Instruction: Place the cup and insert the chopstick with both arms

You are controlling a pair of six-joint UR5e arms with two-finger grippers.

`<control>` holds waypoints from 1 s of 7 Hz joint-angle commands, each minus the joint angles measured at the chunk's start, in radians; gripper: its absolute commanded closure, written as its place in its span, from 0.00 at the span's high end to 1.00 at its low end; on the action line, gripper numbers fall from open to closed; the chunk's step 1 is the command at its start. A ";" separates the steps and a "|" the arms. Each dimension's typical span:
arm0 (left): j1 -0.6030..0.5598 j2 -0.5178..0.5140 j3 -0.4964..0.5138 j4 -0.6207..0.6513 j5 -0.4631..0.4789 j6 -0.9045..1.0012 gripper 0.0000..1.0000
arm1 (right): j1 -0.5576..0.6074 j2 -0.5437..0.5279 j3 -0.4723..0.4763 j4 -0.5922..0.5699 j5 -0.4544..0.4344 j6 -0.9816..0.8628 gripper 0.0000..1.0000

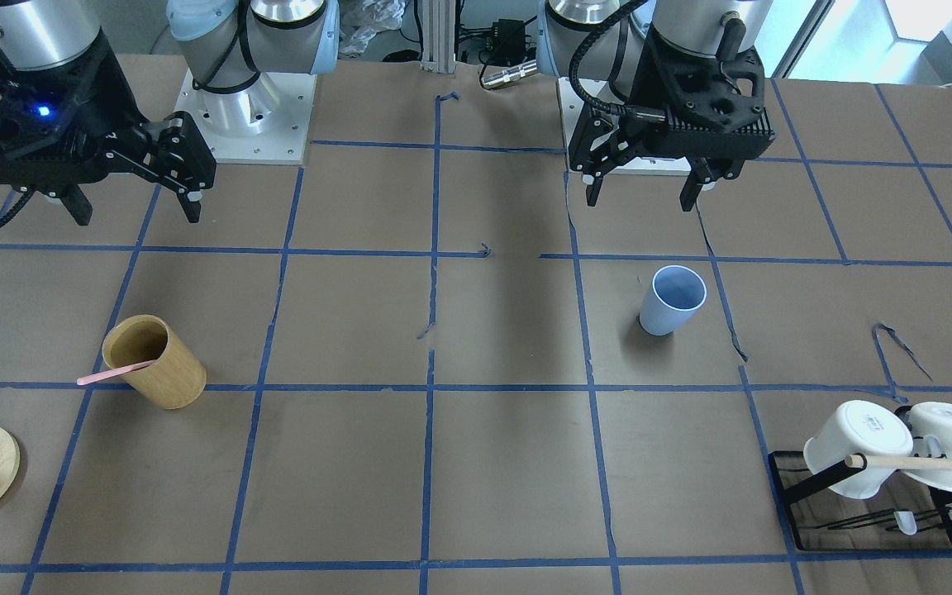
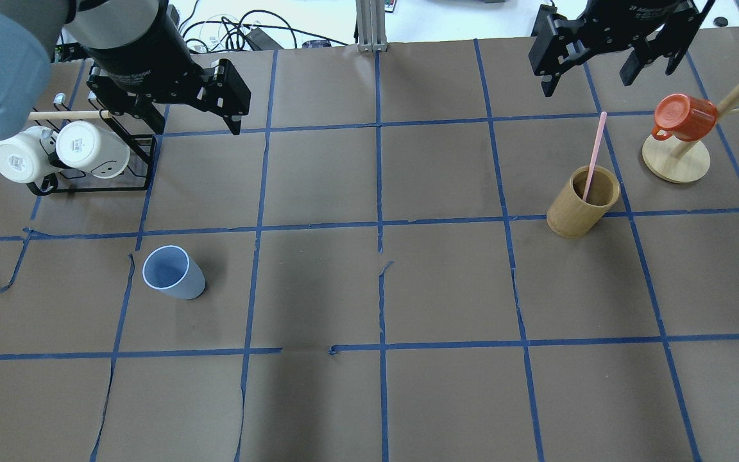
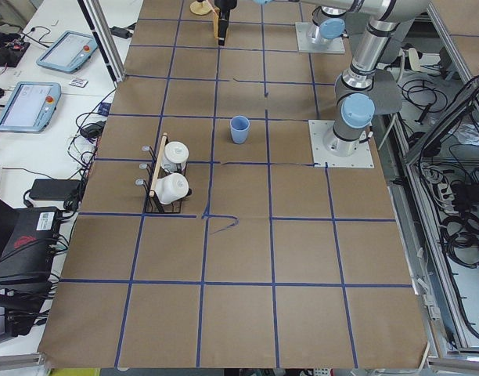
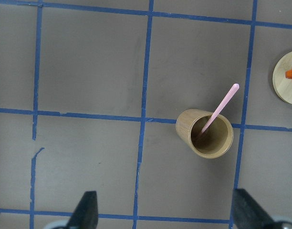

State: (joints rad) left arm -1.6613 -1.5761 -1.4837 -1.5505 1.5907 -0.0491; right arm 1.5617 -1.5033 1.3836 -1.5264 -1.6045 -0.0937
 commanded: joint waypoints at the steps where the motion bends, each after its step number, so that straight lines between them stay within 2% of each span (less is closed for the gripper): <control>1: 0.000 0.001 -0.003 0.000 0.000 0.000 1.00 | 0.000 0.000 0.000 -0.001 0.000 0.000 1.00; 7: 0.002 0.019 -0.012 -0.006 0.009 0.000 1.00 | -0.008 -0.001 0.000 0.003 -0.005 -0.001 1.00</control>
State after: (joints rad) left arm -1.6609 -1.5595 -1.4944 -1.5551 1.5982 -0.0491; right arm 1.5549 -1.5036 1.3836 -1.5244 -1.6063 -0.0950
